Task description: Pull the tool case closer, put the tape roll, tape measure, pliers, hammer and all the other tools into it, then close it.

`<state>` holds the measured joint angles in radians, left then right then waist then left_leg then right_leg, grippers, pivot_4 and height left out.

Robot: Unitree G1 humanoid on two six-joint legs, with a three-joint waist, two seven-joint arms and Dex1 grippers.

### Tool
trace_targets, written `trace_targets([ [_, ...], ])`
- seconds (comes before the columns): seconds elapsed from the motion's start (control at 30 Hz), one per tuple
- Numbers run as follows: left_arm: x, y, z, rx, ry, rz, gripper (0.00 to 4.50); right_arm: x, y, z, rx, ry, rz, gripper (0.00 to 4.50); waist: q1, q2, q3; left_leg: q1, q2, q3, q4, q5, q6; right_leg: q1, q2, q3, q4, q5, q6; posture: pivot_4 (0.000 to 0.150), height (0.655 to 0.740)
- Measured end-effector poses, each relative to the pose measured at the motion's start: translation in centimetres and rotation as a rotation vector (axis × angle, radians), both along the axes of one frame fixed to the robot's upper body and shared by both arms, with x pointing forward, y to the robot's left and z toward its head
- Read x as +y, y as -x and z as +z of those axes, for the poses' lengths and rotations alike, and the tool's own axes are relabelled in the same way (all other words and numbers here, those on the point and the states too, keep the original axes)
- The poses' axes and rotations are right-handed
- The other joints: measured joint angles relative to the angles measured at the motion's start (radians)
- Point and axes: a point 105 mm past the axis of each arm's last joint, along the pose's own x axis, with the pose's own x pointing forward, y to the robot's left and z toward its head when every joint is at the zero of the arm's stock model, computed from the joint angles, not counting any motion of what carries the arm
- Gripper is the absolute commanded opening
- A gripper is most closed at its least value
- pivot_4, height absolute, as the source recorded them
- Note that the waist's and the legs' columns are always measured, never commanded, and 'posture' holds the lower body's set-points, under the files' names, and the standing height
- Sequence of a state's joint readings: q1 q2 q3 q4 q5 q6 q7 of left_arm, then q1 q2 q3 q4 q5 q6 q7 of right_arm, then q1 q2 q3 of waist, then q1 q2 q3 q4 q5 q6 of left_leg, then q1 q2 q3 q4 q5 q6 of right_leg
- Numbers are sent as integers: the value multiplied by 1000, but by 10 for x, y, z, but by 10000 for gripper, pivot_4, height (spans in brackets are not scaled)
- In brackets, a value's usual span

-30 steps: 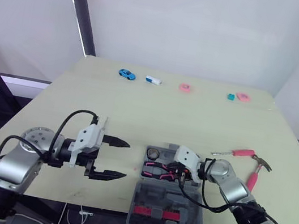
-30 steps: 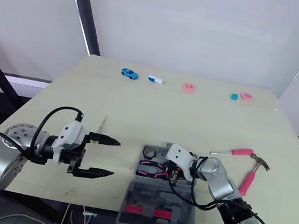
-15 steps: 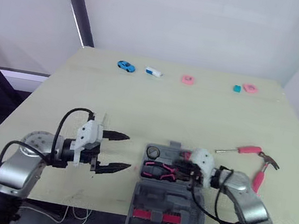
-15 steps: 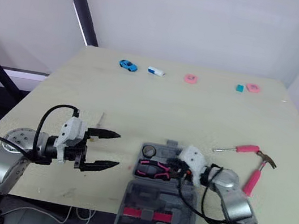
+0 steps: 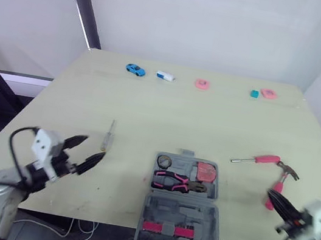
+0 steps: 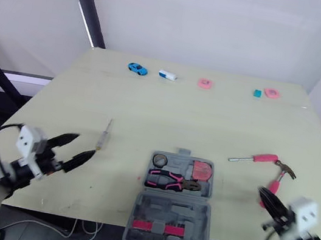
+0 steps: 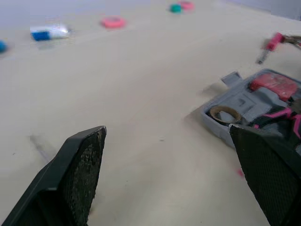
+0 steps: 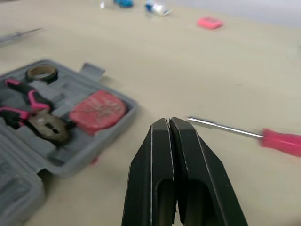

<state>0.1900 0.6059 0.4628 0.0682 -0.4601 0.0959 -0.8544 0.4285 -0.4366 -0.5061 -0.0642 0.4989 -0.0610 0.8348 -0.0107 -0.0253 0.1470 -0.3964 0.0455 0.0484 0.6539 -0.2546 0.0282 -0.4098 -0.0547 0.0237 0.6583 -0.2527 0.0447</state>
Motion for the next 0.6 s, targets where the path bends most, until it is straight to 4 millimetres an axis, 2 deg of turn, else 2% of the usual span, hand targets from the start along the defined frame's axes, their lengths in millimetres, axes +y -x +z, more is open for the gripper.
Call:
trace_targets([
  [0.07, 9, 4, -3, 3, 2, 38, 45000, -12, 8, 1, -7, -10, -41, 29918, -1, 0, 0, 1, 0, 1, 1, 0, 0, 0, -1, 1, 0, 0, 0, 1500, 7400],
  [0.1, 13, 6, -4, 5, 5, 51, 45000, -17, 10, 2, -11, -12, -61, 36609, -2, 0, 0, 1, 1, 1, 1, 0, 0, 0, -1, 1, 0, 0, 0, 1500, 7400],
  [0.17, 22, 11, -6, 10, 5, 80, 45000, -30, 18, 1, -14, -21, -111, 42760, -1, 0, 0, 1, 1, 1, 1, 0, 0, 0, -1, 1, 0, 0, 0, 1500, 7400],
  [0.2, 28, 16, -10, 26, 5, 100, 45000, -40, 24, -2, -2, -25, -148, 44004, -1, 0, 0, 1, 1, 1, 0, 0, 0, 0, -1, 1, 0, 0, 0, 1500, 7400],
  [0.33, 38, 22, -17, 49, 3, 115, 45000, -54, 37, -11, 34, -25, -188, 44004, 0, 0, 0, 0, 1, 1, -1, 0, 0, 0, -1, 0, -1, 0, -1, 1500, 7400],
  [0.43, 37, 22, -15, 40, -5, 99, 45000, -61, 44, -17, 53, -27, -208, 44004, 0, 0, 0, 0, 1, 1, -1, 0, 0, 0, -2, 0, -1, 0, -1, 1500, 7400],
  [0.6, 30, 16, -11, 23, 3, 46, 45000, -54, 40, -12, 45, 0, -134, 44004, -1, 0, -1, 1, 1, 1, 0, 0, 0, 0, -3, 0, 0, 0, -1, 1500, 7400],
])
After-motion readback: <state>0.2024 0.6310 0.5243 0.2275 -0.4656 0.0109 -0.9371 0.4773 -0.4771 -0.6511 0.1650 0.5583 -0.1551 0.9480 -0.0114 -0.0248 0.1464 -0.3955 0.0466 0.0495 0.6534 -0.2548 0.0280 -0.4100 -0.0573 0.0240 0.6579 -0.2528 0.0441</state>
